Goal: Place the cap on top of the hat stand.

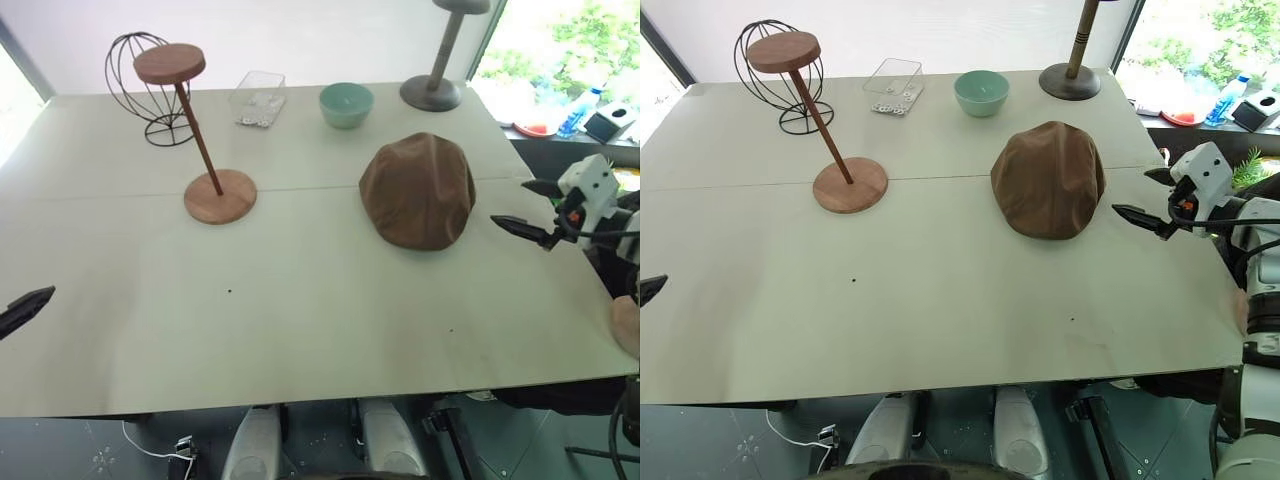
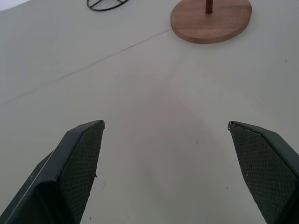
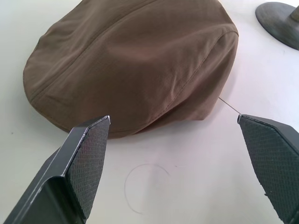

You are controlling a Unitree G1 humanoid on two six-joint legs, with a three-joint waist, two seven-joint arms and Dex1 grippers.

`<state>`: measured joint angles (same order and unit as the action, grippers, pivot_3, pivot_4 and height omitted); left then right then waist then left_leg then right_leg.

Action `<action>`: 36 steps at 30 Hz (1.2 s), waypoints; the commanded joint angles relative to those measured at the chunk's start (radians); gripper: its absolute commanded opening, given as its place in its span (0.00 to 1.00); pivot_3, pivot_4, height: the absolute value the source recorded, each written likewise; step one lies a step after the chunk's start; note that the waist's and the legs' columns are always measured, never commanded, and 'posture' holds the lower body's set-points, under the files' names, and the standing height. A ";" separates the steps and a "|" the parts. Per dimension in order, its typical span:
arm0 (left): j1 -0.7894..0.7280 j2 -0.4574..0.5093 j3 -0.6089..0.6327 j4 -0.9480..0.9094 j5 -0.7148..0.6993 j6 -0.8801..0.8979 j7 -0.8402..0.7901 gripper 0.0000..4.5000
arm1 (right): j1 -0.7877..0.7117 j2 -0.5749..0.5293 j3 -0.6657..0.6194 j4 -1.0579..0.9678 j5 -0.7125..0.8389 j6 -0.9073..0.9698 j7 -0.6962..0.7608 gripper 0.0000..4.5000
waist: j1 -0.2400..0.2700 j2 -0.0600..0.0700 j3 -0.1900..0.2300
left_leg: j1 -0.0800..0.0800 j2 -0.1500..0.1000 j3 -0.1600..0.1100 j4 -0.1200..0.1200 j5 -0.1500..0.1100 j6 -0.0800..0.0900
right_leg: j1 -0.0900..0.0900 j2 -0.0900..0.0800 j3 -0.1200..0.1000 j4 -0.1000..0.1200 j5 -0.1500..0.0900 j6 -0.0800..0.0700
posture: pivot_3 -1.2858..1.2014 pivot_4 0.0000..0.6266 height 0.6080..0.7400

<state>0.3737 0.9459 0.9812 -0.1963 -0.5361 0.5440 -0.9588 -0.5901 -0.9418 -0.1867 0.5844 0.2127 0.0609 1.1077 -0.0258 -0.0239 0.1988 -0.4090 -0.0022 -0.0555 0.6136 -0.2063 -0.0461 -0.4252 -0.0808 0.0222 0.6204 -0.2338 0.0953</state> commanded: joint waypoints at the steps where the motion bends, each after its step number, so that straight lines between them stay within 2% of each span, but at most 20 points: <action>1: -0.018 0.025 -0.010 0.017 0.010 -0.012 -0.012 0.99 | -0.002 -0.031 -0.044 -0.049 0.028 0.004 -0.002 1.00 | -0.002 0.000 0.000 | 0.000 0.000 0.000 0.000 0.000 0.000 | 0.000 0.000 0.000 0.000 0.000 0.000 | 0.52 0.24 1.00; 13: -0.138 0.065 -0.057 0.070 -0.032 0.056 -0.016 0.99 | -0.005 -0.035 -0.043 -0.066 0.018 0.019 -0.053 1.00 | -0.018 0.000 0.000 | 0.000 0.000 0.000 0.000 0.000 0.000 | 0.000 0.000 0.000 0.001 0.000 0.000 | 0.52 0.24 1.00; 18: -0.248 0.101 -0.134 0.033 -0.086 0.118 -0.019 0.99 | 0.003 -0.040 -0.041 -0.150 0.004 0.014 -0.088 1.00 | -0.018 0.000 0.000 | 0.001 0.000 0.000 0.000 0.000 0.000 | 0.000 0.000 0.000 0.003 0.000 0.000 | 0.52 0.24 1.00; 24: -0.467 0.183 -0.303 -0.012 -0.238 0.230 -0.093 0.99 | 0.051 -0.051 -0.014 -0.430 -0.013 0.105 -0.130 1.00 | -0.015 0.000 0.000 | 0.001 0.000 -0.001 0.002 0.000 0.000 | 0.000 0.000 0.000 0.007 0.000 0.001 | 0.52 0.24 1.00; 29: -0.637 0.216 -0.492 -0.056 -0.289 0.242 -0.164 0.99 | 0.099 -0.040 0.004 -0.667 -0.051 0.222 -0.222 1.00 | -0.018 0.000 0.000 | 0.001 0.000 -0.001 0.002 0.000 0.000 | -0.001 0.001 0.000 0.008 0.000 0.001 | 0.52 0.24 1.00; 36: -0.896 0.148 -0.765 -0.044 -0.267 0.230 -0.217 0.99 | 0.259 -0.031 0.074 -0.878 -0.217 0.241 -0.340 1.00 | -0.008 0.000 0.000 | 0.001 -0.001 -0.001 0.003 0.000 0.000 | -0.001 0.001 0.000 0.009 0.000 0.002 | 0.52 0.24 1.00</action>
<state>-0.4934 1.0996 0.2478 -0.2426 -0.8144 0.7861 -1.1605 -0.3419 -0.9653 -0.1060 -0.2443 0.0381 0.3102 0.7999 -0.0340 -0.0240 0.1988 -0.4086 -0.0031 -0.0568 0.6174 -0.2060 -0.0458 -0.4260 -0.0795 0.0225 0.6298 -0.2342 0.0973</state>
